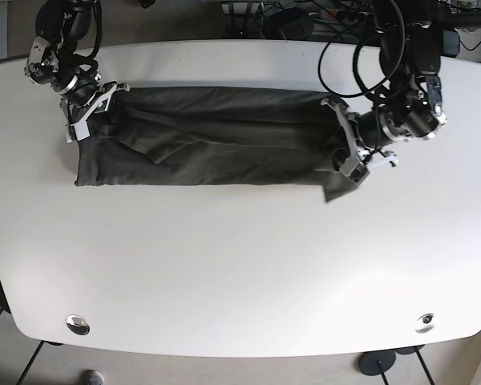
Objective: Fold the T-shirt properly
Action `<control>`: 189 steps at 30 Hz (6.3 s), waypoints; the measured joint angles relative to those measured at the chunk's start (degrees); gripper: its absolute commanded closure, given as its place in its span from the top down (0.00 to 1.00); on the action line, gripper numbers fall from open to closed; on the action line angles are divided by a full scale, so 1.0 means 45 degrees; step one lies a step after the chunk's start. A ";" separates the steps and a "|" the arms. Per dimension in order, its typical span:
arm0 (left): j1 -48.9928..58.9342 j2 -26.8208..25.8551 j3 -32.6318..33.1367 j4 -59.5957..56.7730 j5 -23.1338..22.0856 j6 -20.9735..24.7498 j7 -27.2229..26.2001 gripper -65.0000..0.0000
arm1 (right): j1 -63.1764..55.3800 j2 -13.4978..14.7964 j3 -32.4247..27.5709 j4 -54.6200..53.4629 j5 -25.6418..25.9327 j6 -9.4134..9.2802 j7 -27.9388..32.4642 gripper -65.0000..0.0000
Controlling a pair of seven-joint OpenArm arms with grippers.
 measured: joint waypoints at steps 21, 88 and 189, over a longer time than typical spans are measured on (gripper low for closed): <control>-0.1418 0.2424 0.4998 -0.0325 0.2399 0.2001 -0.0155 0.59 | -0.0209 -0.0330 0.0024 0.0010 0.0034 -0.0039 0.0136 0.16; 0.0738 0.0427 0.1588 -0.4163 0.2001 0.2011 -0.5707 0.11 | 0.2268 -0.1224 0.3031 0.3089 0.0185 0.0053 -0.5105 0.03; -0.0340 0.0238 0.3405 -0.3963 0.2905 0.0962 -0.4133 0.11 | 0.5372 -0.1787 -0.4294 -0.4153 -0.4692 -0.1574 0.3259 0.04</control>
